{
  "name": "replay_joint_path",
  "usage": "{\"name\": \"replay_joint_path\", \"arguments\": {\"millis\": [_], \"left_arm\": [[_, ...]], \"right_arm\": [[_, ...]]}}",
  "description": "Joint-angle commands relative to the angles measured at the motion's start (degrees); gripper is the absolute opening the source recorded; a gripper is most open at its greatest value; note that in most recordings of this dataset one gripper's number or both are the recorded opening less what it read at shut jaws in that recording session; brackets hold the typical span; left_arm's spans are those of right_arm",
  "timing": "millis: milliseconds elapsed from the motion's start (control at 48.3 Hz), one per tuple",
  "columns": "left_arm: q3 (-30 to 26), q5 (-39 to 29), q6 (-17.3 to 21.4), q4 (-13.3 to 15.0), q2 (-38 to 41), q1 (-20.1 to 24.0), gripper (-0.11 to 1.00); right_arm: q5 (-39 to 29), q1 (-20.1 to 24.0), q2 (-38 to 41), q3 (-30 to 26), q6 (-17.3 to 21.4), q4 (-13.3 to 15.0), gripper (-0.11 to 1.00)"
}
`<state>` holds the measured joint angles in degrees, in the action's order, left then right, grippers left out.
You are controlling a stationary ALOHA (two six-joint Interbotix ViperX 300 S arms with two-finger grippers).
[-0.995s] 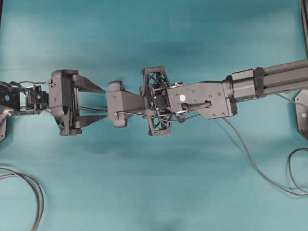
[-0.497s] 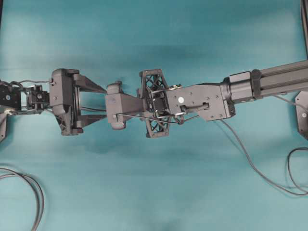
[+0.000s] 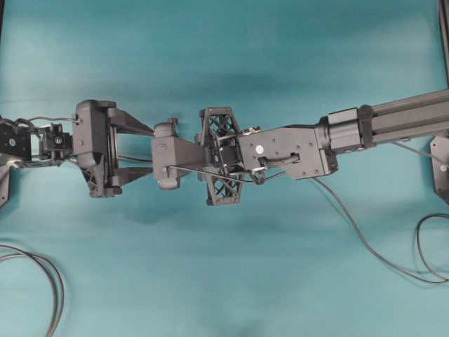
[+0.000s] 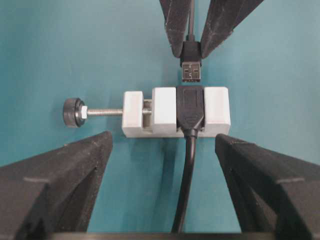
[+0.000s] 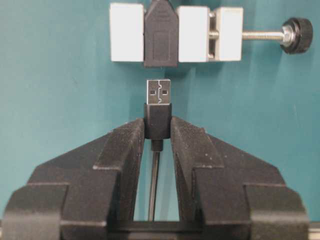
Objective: Insert the USB cable into the female connector supported by the left arm.
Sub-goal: 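Align the plug with the female connector and push it in leftward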
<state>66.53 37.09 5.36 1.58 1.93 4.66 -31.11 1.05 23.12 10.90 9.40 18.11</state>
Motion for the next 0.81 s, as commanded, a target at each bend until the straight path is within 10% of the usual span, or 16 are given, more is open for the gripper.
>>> {"name": "replay_joint_path", "arguments": {"millis": [0, 787], "left_arm": [[-0.18, 0.18, -0.70, 0.18, 0.09, -0.44, 0.93], [-2.29, 1.32, -1.14, 0.18, 4.04, -0.97, 0.93]], "right_arm": [[0.35, 0.09, -1.05, -1.58, 0.44, 0.35, 0.21], [0.44, 0.09, -0.79, -2.20, 0.26, 0.62, 0.20]]}}
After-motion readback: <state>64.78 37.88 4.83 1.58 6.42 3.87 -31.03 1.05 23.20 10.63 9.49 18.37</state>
